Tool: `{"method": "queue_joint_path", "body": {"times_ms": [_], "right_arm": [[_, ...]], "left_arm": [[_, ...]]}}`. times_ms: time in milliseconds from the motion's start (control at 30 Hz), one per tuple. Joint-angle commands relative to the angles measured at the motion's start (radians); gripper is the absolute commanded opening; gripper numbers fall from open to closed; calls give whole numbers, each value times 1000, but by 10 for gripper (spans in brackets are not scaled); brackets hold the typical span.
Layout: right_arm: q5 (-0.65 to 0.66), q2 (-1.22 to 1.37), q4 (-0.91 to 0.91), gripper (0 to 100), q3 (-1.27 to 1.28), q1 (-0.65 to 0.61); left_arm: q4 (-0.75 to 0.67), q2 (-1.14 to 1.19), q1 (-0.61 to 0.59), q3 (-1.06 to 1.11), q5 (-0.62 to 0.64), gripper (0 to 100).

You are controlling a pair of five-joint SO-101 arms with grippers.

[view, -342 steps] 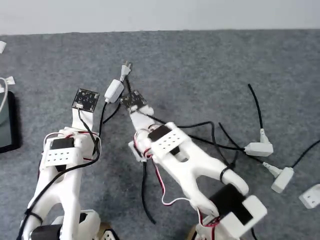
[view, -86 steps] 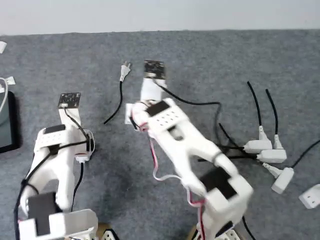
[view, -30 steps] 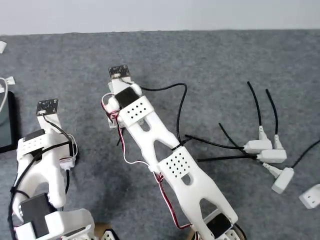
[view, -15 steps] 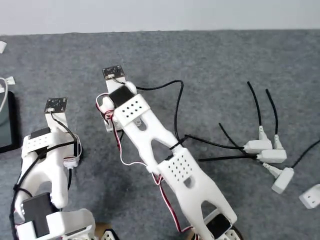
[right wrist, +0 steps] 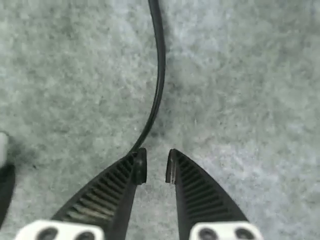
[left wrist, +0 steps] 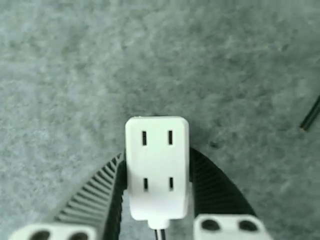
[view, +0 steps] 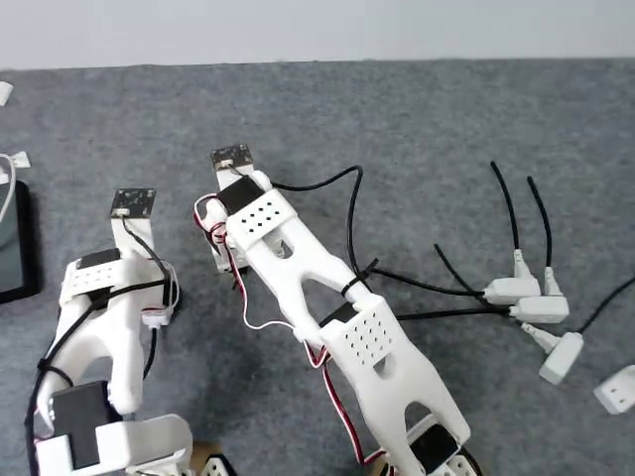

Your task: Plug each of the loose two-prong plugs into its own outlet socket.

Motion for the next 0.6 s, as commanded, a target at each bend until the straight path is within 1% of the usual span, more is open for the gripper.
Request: {"method": "queue_joint_path", "body": {"times_ms": [0,67,200,300,367,467,567], "right_arm": [[-12,-82,45,82,-6,16],[-15,-111,79,83,-6,28],[-15,-166,131,83,-6,54],[-15,-180,137,83,-6,67],[-17,-180,122,84,-5,68],[-18,-179,62,86,0,62],[-64,-145,10,87,0,59]], "left_arm": [[-20,-5,72,-51,57,166],[-20,-3,97,-50,84,155],[-21,-2,110,-53,147,91],[-20,-2,123,-53,158,84],[-20,-3,118,-56,160,112],[-20,-9,118,-51,158,197],[-21,-5,117,-51,160,248]]}}
